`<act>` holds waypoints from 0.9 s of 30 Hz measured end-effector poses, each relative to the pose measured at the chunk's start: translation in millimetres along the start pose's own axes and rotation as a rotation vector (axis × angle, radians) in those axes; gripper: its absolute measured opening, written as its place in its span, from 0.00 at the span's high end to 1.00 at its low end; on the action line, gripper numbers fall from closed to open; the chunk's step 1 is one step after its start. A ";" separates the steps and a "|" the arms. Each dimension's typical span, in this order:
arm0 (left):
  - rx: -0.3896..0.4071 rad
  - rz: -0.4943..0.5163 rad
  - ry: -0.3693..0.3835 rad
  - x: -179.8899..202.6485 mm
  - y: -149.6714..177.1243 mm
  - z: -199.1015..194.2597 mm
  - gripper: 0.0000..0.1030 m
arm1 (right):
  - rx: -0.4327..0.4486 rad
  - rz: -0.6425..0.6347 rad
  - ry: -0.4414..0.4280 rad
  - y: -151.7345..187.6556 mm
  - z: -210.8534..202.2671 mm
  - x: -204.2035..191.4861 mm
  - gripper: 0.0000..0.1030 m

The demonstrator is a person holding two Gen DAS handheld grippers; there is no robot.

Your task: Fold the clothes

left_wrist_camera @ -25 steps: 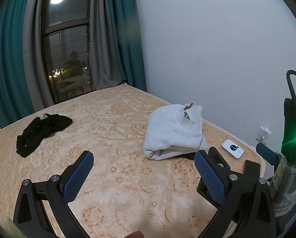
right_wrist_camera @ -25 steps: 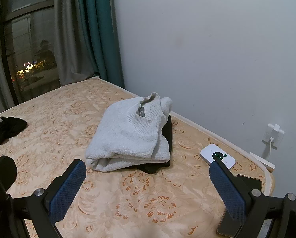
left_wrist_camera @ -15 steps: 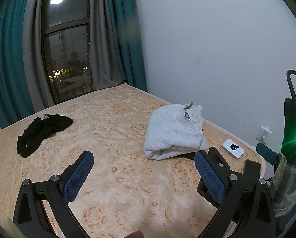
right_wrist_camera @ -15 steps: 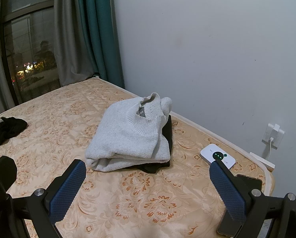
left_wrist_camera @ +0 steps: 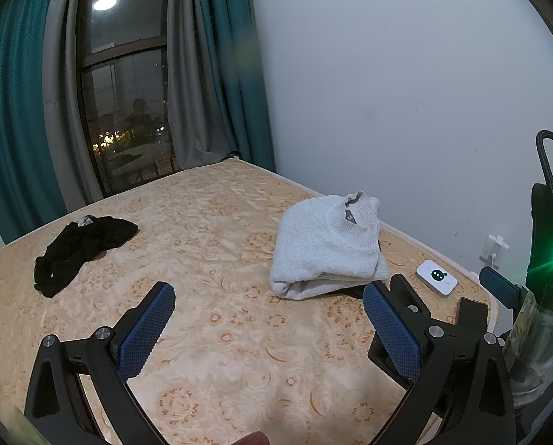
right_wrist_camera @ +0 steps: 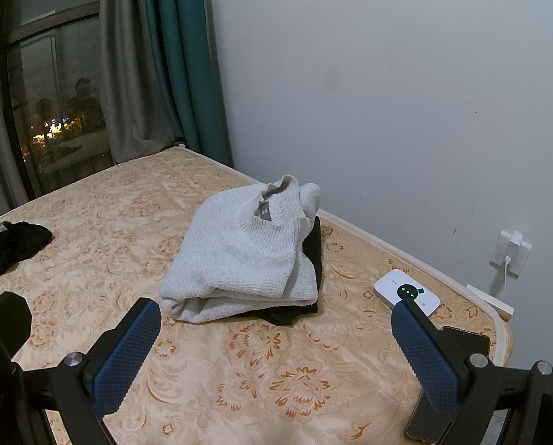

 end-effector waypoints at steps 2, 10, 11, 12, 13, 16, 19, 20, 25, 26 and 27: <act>0.000 0.001 0.000 -0.1 0.0 -0.6 0.00 | 0.001 0.001 0.000 -0.1 -0.3 0.3 0.00; 0.003 0.003 -0.001 1.9 -1.1 -0.6 0.00 | 0.003 0.006 0.000 -0.4 -1.3 1.1 0.00; 0.003 0.002 -0.001 2.1 -1.2 -0.3 0.00 | 0.004 0.007 0.000 -0.5 -1.4 1.4 0.00; 0.003 0.002 0.000 2.2 -1.2 -0.3 0.00 | 0.004 0.007 0.001 -0.6 -1.2 2.0 0.00; 0.003 0.001 0.000 2.2 -1.0 -0.2 0.00 | 0.005 0.007 0.001 -0.6 -1.4 2.5 0.00; 0.005 0.001 -0.001 3.0 -1.4 0.0 0.00 | 0.007 0.006 0.004 -0.9 -2.0 4.1 0.00; 0.012 0.000 -0.005 1.9 -2.3 -1.8 0.00 | 0.010 0.006 0.004 -1.6 -2.9 4.2 0.00; 0.016 0.000 -0.008 0.8 -2.6 -2.8 0.00 | 0.011 0.006 0.003 -1.9 -3.4 4.0 0.00; 0.059 0.013 -0.041 -10.7 -6.6 -13.7 0.00 | 0.025 -0.003 -0.019 -4.5 -6.3 -3.4 0.00; 0.067 0.016 -0.047 -14.2 -7.5 -16.3 0.00 | 0.029 -0.007 -0.031 -4.7 -7.5 -7.4 0.00; 0.078 0.016 -0.056 -20.7 -8.4 -20.6 0.00 | 0.033 -0.012 -0.046 -5.2 -8.9 -12.3 0.00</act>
Point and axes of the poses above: each gripper's, at about its wrist camera, not at the fingertips, and z roughly the way its jaws point, x to its right, y to its underside, the point moved 9 cm from there along z, roughly the way its jaws point, and after that the axes turned 7 degrees about -x, right-handed, at the moved point
